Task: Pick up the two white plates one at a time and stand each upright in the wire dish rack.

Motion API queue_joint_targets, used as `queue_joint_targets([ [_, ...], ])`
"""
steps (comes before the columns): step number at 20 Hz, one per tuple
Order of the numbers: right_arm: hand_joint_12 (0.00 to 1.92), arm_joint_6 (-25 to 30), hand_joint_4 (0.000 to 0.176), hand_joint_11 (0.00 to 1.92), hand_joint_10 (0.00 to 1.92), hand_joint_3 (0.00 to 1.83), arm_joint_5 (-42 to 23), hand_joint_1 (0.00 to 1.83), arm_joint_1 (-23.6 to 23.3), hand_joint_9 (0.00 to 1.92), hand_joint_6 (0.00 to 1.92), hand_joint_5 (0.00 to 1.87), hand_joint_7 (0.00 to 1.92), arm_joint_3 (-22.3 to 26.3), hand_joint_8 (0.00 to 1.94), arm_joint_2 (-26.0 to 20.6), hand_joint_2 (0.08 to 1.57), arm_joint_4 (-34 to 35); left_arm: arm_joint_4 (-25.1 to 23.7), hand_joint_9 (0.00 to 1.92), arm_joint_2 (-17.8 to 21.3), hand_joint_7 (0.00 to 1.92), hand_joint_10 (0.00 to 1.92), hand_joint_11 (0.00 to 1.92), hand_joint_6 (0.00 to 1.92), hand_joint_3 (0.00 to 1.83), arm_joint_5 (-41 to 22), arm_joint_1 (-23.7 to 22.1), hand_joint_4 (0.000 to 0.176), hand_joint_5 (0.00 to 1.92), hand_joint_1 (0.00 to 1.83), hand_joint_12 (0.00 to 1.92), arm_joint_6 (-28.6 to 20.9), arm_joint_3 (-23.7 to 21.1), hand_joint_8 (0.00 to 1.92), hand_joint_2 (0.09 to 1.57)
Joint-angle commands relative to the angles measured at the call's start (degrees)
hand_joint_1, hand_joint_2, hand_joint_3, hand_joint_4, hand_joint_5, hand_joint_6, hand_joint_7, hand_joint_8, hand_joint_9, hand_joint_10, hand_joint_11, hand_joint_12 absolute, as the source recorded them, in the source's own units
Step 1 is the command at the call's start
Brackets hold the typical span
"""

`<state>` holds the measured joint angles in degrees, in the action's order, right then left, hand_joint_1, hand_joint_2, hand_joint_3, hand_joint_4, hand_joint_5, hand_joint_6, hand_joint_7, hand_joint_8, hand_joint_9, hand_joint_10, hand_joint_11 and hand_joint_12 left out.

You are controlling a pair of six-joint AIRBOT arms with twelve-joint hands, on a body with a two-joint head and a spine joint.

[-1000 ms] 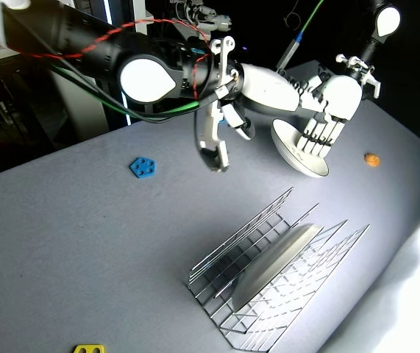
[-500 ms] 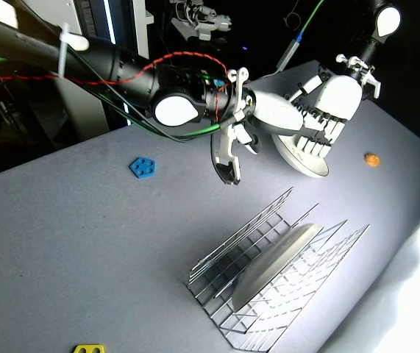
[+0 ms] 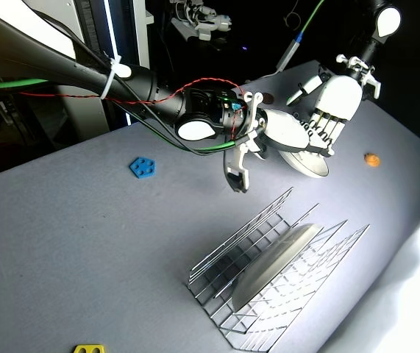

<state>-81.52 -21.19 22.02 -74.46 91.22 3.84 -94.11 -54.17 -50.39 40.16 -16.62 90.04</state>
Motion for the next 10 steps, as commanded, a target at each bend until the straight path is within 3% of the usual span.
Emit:
queue_joint_targets([
  [1,0.39,-0.25,0.0,0.0,0.01,0.0,-6.15,1.03,-0.13,0.06,0.01,0.1,0.06,-0.26,0.01,0.24,1.09,-0.38,-1.45,0.0,-1.19,0.0,0.0,0.0,0.0,0.0,0.31,0.05,0.0,0.0,0.0,0.0,-0.42,0.04,0.0,1.14],
  [4,0.71,-0.24,0.0,0.0,0.02,0.0,-6.25,0.96,0.51,0.18,0.01,0.19,0.19,-0.56,0.01,0.69,1.09,-0.28,-1.45,0.0,-1.3,0.0,0.0,0.0,0.0,0.0,0.31,-0.06,0.0,0.0,0.0,0.0,-0.45,0.11,0.0,1.13],
  [5,0.71,-0.24,0.0,0.0,0.02,0.0,-6.51,0.96,0.83,0.18,0.01,0.19,0.19,-0.69,0.01,0.87,1.09,-0.27,-1.49,0.0,-1.38,0.0,0.0,0.0,0.0,0.0,0.31,-0.08,0.0,0.0,0.0,0.0,-0.46,0.17,0.0,1.13],
  [8,1.14,-0.24,0.0,0.08,0.06,0.0,-6.7,1.06,1.01,0.49,0.03,0.47,0.49,-0.73,0.02,1.11,1.12,0.52,-1.55,0.0,-1.43,0.0,0.0,0.0,0.0,0.0,0.31,-0.16,0.0,0.0,0.0,0.0,-0.51,0.21,0.0,1.13],
  [10,1.06,-0.24,0.0,0.34,0.05,0.0,-6.92,1.13,0.93,0.75,0.03,0.71,0.76,-0.79,0.02,1.35,1.12,0.52,-1.55,0.0,-1.47,0.0,0.0,0.0,0.0,0.0,0.3,-0.25,0.0,0.0,0.0,0.0,-0.62,0.21,0.0,1.14],
])
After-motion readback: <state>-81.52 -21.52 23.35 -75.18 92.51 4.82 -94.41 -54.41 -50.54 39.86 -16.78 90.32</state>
